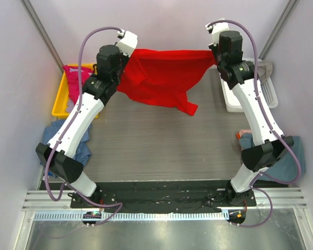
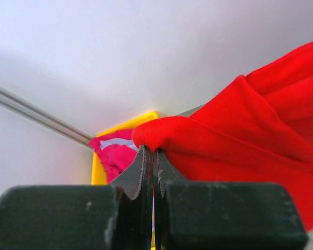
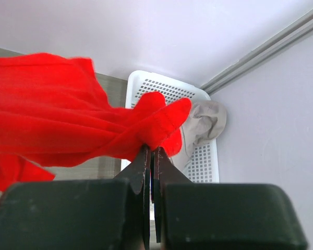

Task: Fold and stack the t-shirts
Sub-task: Flatten out the tshirt

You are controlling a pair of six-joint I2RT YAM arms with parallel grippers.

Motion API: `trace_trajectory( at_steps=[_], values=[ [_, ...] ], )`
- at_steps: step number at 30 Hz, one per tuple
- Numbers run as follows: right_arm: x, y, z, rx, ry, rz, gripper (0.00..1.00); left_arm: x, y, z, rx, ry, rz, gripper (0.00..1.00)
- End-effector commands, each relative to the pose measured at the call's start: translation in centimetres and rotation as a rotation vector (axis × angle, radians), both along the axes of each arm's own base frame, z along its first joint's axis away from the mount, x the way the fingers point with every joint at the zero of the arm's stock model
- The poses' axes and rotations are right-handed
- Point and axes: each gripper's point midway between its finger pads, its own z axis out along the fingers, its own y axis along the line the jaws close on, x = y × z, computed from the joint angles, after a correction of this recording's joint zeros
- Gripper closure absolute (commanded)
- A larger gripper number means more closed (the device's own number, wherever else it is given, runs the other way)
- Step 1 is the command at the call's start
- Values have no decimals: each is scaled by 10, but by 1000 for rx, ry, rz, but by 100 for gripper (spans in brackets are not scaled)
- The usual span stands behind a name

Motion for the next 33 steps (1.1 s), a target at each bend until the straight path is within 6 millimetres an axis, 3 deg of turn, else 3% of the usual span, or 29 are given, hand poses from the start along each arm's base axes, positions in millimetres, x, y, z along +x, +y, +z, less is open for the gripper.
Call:
trace_trajectory(
  at_steps=[1,6,9,14,19,20,21,24,26,29,33],
  values=[
    [-22,-19,16,-28,-26,-58,99,-8,8,23,-54,-41,19,100],
    [-50,-14,22,6,-14,13,99,-27,10,26,-50,-21,-17,100],
    [-71,-14,42,40,-57,38,99,-47,13,39,-68,-48,-44,100],
    [-94,-24,81,72,-173,28,99,-74,26,83,-122,-146,-47,100],
    [-103,-26,126,117,-286,26,99,-79,24,120,-142,-187,-70,100],
    [-106,-26,133,126,-300,29,99,-85,26,136,-157,-219,-77,100],
    [-111,-27,146,142,-332,31,99,-86,21,135,-153,-205,-96,100],
    [-122,-24,159,179,-360,63,99,-102,17,141,-169,-197,-140,100],
    [-136,-20,165,208,-373,106,99,-107,9,132,-170,-163,-186,100],
    [-152,-13,164,254,-368,157,99,-120,6,116,-161,-117,-232,100],
    [-167,-1,148,302,-326,230,99,-134,7,104,-156,-83,-259,100]
  ],
)
